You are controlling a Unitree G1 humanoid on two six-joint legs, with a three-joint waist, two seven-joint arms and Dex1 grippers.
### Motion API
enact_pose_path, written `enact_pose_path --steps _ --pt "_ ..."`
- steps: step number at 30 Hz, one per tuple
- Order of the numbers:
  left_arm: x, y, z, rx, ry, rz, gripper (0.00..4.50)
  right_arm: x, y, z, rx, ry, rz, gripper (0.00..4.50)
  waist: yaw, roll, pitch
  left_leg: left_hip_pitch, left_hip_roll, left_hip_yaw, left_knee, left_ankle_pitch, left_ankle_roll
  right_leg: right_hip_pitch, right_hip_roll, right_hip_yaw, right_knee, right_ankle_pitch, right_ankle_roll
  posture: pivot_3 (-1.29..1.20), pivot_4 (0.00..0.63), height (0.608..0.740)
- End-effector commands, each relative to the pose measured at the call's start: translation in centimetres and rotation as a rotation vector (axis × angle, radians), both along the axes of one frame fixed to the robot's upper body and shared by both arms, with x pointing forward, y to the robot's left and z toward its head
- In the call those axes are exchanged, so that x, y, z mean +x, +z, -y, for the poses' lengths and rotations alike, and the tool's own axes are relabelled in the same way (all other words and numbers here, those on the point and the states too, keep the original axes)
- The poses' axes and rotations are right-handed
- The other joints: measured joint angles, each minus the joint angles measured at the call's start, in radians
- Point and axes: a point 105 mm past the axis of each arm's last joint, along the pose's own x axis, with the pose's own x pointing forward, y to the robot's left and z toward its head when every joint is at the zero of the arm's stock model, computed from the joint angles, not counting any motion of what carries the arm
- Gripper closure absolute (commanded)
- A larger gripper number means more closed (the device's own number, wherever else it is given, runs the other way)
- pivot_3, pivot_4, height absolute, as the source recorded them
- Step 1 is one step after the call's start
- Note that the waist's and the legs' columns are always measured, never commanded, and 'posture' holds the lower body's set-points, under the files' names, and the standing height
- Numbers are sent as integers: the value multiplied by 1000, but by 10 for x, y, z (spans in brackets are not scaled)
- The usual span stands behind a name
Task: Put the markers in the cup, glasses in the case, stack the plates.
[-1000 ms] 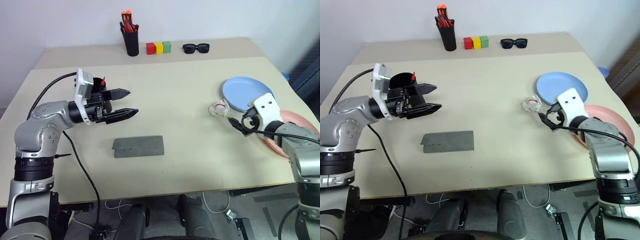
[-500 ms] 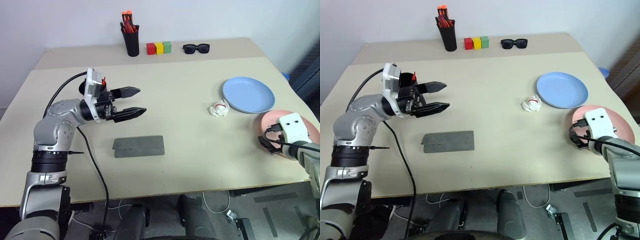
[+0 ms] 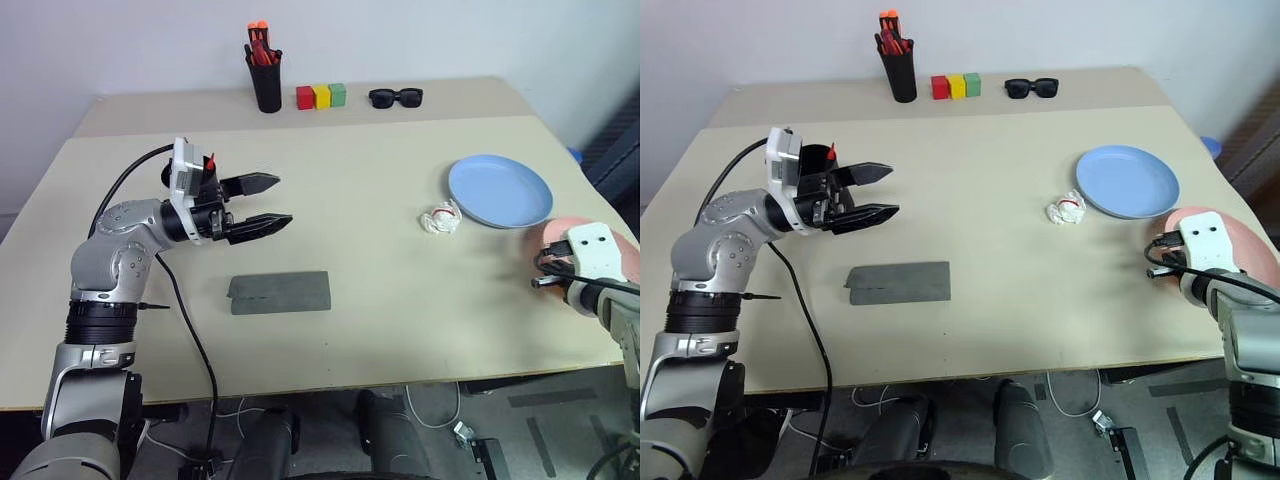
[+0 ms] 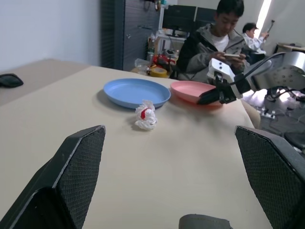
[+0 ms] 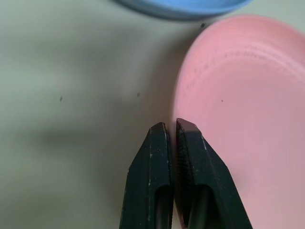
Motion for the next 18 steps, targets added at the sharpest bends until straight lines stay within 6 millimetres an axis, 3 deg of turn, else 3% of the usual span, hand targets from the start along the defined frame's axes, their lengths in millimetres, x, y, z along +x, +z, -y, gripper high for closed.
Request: enact_pose_path --steps 1,4,7,11,16,17,18 --pt "3 11 -3 -20 29 64 0 25 56 -5 -104 43 231 4355 -4 0 0 0 0 0 0 0 0 0 0 0 0 0 0 0 150 740" --pt "5 12 -3 -25 43 80 0 49 79 -17 -115 98 331 4355 -9 1 0 0 0 1 0 0 0 -1 0 0 0 0 0 0 150 740" --pt "7 13 -3 -24 54 91 0 72 88 -32 -157 169 365 4355 -7 1 0 0 0 1 0 0 0 -1 0 0 0 0 0 0 150 740" --pt "6 12 -4 -29 71 92 0 101 82 -64 -160 288 357 4355 -5 1 0 -1 0 1 -1 0 0 -1 0 0 -1 0 0 0 150 740" --pt "0 10 -6 -20 93 90 0 115 67 -75 -165 347 307 4355 -1 1 0 -2 0 0 -1 0 0 -2 0 0 -1 0 0 0 150 740" --pt "-1 10 -7 -19 97 88 0 115 66 -75 -161 347 305 3790 -1 1 0 -2 0 0 -1 0 0 -3 0 0 -1 0 0 0 150 740" --pt "-2 11 -8 -19 103 90 0 116 66 -76 -153 351 305 3520 -1 1 0 -2 0 0 -1 0 0 -3 0 0 -1 0 0 0 150 740"
